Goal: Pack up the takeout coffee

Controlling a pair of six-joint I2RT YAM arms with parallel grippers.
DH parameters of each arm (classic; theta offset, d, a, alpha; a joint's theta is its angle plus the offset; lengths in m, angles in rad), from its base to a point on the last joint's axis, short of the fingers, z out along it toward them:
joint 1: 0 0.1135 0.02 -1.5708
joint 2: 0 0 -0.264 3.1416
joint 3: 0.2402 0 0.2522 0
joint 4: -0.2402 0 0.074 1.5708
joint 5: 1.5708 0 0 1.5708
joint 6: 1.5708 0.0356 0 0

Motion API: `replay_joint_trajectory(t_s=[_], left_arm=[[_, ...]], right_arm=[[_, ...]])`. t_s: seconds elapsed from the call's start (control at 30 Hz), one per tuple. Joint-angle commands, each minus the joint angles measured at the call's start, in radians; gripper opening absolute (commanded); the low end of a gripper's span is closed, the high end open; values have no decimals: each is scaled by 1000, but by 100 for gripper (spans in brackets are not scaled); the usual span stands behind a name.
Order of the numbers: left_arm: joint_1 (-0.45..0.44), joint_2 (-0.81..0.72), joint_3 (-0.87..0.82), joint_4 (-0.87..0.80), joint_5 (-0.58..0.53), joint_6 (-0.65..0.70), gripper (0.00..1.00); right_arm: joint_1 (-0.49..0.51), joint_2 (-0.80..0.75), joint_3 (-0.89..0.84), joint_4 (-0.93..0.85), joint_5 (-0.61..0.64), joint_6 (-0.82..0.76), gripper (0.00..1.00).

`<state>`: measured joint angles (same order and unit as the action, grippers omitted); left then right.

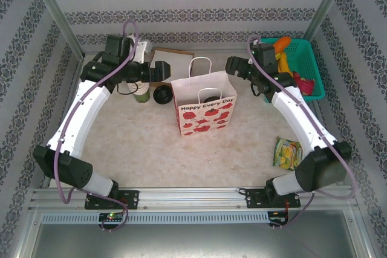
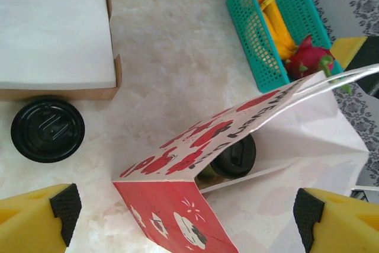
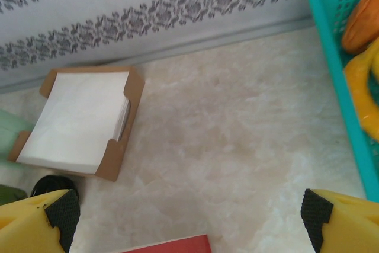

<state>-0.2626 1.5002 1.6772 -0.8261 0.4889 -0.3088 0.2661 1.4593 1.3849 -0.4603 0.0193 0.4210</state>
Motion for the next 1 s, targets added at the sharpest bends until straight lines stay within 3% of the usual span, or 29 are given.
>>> replay_joint_trajectory(t_s=[0.0,0.33,0.57,0.7,0.77,0.97], left_arm=[[-51,12,3,-78,-72,-32,91],[-163,139,122,-316,-134,-122,66],[-171,155,165,-340,-153,-121,21],[-168,139,184,-376,-190,-110,3],[-153,117,190,-412,-230,-104,0],[-20,-37,59,-467,-199,-101,0]], right_arm=[[4,29,55,-36,-144,-1,98],[3,65,87,-52,-41,27,98],[3,78,102,-57,23,29,98],[3,117,125,-48,11,17,98],[7,155,148,-41,-7,13,98],[36,334,282,-25,-89,24,98]])
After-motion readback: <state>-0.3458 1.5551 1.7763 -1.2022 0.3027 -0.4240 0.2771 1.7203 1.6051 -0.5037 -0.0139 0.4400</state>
